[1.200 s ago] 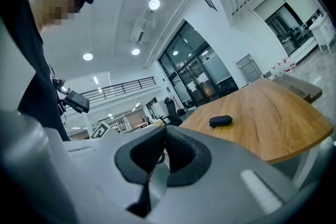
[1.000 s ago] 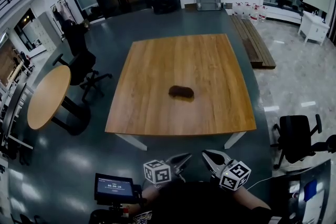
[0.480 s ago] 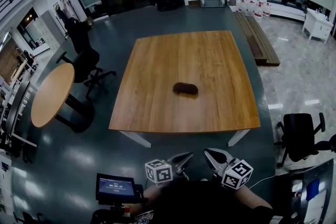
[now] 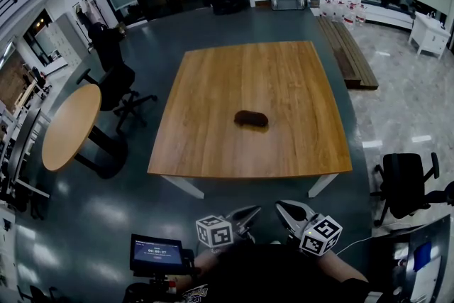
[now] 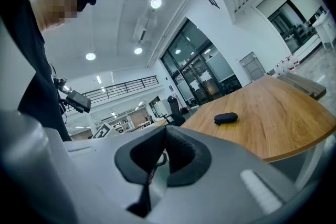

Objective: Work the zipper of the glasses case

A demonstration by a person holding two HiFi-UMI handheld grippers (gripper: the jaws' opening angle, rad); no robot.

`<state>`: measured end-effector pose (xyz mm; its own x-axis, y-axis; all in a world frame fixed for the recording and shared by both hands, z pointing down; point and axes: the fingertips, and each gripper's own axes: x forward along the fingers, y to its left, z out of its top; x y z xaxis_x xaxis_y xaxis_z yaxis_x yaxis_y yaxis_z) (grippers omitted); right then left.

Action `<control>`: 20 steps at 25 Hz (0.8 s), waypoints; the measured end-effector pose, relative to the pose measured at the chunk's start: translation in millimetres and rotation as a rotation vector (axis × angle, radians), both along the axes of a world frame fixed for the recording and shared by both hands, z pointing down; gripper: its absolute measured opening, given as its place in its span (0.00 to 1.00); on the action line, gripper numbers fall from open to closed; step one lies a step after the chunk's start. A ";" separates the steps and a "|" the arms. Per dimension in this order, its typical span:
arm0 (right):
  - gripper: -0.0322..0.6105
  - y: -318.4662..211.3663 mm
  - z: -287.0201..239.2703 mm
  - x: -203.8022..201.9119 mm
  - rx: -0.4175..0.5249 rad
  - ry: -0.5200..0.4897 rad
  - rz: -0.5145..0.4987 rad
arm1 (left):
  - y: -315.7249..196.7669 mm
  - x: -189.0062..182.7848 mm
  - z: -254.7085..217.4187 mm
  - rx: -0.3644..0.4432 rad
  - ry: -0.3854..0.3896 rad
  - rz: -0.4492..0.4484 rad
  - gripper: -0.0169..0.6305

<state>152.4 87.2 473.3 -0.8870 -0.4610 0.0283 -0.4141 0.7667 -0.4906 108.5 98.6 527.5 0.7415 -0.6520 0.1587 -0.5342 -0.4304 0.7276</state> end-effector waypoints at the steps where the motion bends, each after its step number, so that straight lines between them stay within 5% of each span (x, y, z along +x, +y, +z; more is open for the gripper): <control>1: 0.06 0.3 -0.4 0.0 0.000 0.000 -0.001 | 0.4 -0.1 -0.3 0.000 0.001 -0.001 0.02; 20: 0.06 5.4 -2.1 -3.4 0.009 -0.002 -0.011 | 4.6 -4.5 0.3 -0.004 0.008 -0.015 0.02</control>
<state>149.0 92.6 471.2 -0.8919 -0.4517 0.0223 -0.4048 0.7755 -0.4844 103.9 103.3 527.8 0.7328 -0.6624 0.1556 -0.5349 -0.4195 0.7334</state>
